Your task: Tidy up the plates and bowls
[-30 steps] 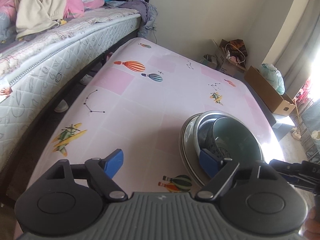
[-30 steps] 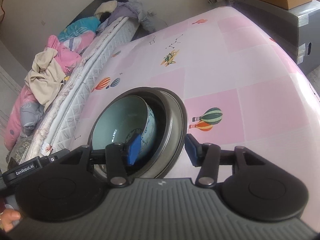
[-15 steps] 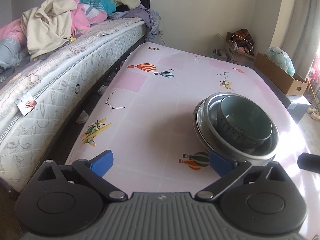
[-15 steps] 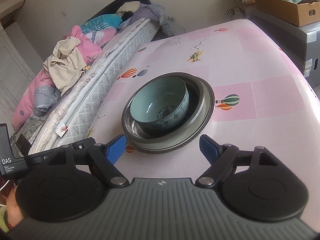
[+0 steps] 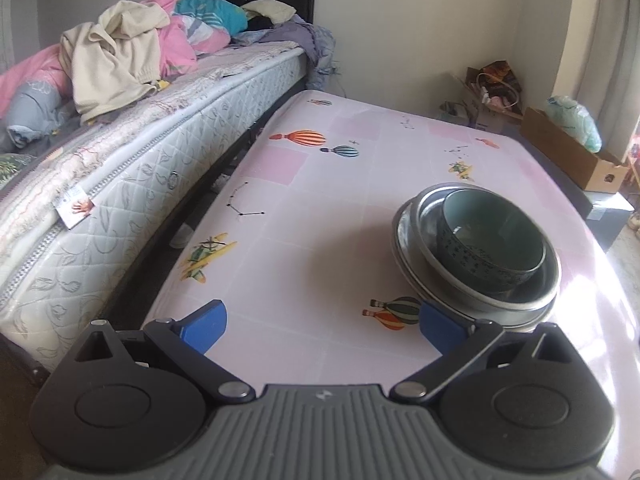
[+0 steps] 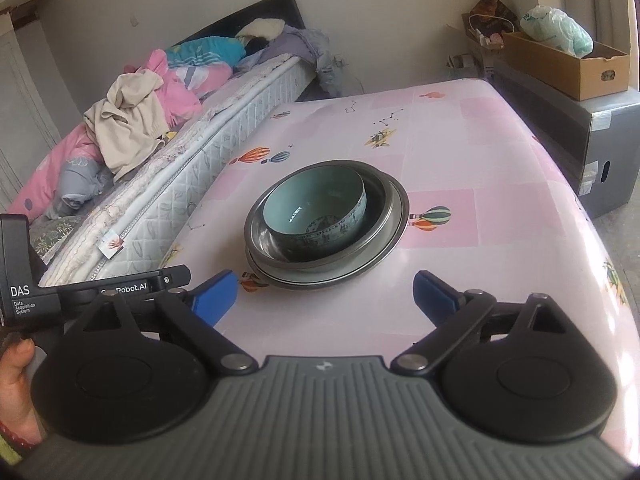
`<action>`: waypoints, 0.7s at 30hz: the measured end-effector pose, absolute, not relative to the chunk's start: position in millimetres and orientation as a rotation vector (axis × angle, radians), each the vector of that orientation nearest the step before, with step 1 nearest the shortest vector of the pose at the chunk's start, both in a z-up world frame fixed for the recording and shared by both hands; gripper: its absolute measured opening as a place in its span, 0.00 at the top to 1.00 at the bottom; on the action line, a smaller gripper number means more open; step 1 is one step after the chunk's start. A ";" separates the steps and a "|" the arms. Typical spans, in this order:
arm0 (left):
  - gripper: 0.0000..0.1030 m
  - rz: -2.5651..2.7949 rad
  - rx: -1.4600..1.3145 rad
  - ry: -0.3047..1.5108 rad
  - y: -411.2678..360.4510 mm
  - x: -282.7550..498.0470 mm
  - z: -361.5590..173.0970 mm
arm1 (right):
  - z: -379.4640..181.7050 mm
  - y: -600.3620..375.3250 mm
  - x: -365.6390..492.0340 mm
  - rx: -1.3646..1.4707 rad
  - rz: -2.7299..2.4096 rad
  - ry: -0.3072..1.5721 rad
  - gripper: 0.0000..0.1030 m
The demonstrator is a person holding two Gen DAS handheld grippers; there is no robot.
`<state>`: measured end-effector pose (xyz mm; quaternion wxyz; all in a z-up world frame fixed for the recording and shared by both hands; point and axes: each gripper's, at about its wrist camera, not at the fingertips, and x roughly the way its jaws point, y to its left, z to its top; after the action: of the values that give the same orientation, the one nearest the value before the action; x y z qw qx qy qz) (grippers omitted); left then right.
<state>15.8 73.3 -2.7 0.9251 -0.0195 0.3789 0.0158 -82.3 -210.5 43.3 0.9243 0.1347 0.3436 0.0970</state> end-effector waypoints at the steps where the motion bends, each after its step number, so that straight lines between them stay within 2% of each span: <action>1: 0.00 0.041 -0.032 0.777 72.9 15.8 -1.6 | 45.5 -209.5 -82.8 0.268 0.198 0.700 0.04; 3: 0.00 0.042 -0.019 0.779 72.5 17.0 -0.5 | 49.2 -207.8 -85.4 0.247 0.196 0.688 0.02; 21: 0.00 -0.005 0.012 0.893 62.4 24.0 -6.7 | 73.5 -178.6 -77.5 0.012 0.104 0.637 0.01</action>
<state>24.0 62.4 -6.7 0.9019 0.0058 0.4319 -0.0024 -77.5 -178.6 73.5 0.9483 0.0059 0.3131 0.0512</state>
